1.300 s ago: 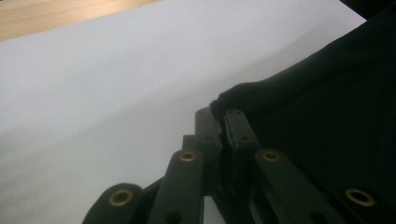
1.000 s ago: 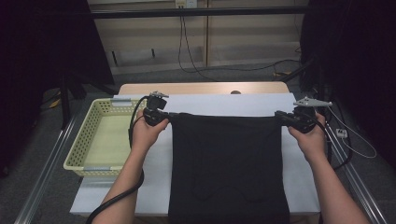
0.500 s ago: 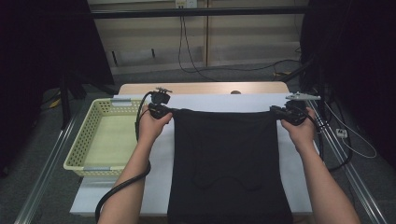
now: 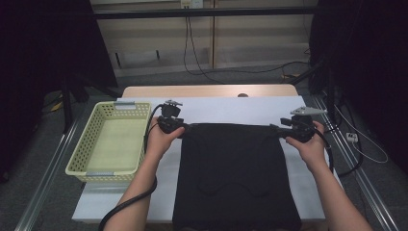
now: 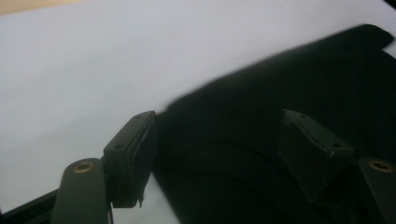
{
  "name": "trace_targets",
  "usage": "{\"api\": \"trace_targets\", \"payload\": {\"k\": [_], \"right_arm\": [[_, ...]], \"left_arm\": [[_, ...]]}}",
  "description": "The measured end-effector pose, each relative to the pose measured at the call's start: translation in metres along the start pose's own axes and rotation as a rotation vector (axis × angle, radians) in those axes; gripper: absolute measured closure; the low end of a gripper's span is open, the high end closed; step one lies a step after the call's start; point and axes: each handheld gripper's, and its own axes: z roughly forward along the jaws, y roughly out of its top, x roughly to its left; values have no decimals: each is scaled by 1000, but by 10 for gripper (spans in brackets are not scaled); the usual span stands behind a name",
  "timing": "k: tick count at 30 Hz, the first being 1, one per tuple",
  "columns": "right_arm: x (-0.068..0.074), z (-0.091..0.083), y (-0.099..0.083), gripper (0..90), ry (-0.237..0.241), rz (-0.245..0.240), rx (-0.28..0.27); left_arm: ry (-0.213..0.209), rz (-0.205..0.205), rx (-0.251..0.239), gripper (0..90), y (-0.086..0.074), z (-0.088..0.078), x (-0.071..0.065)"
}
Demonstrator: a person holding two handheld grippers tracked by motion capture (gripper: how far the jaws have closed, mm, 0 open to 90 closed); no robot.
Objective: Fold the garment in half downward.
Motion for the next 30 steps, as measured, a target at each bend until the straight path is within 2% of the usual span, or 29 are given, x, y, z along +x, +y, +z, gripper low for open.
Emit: {"api": "trace_targets", "payload": {"k": [2,4,7,13,16,19,22,27,30], "right_arm": [[9,-5,-9,431,41,-3,7],[18,-8,-19,423,62,-25,12],[32,-12,-32,405,77,-52,47],[53,-21,-53,394,118,-79,49],[63,-24,-62,379,129,-103,77],[70,-29,-68,374,148,-109,78],[73,-34,-71,364,144,-111,76],[80,-44,-76,353,145,-114,64],[85,-48,-78,331,151,-119,65]], "left_arm": [[-12,24,7,252,-7,-3,-7],[-19,47,16,248,-14,-6,-12],[-34,65,21,225,-23,-10,-18],[-65,107,42,191,-41,-15,-33],[-83,123,35,186,-51,-16,-42],[-102,145,34,179,-58,-17,-50],[-119,164,39,172,-64,-18,-57],[-147,156,25,155,-73,-22,-62],[-164,170,32,141,-79,-24,-66]]}}
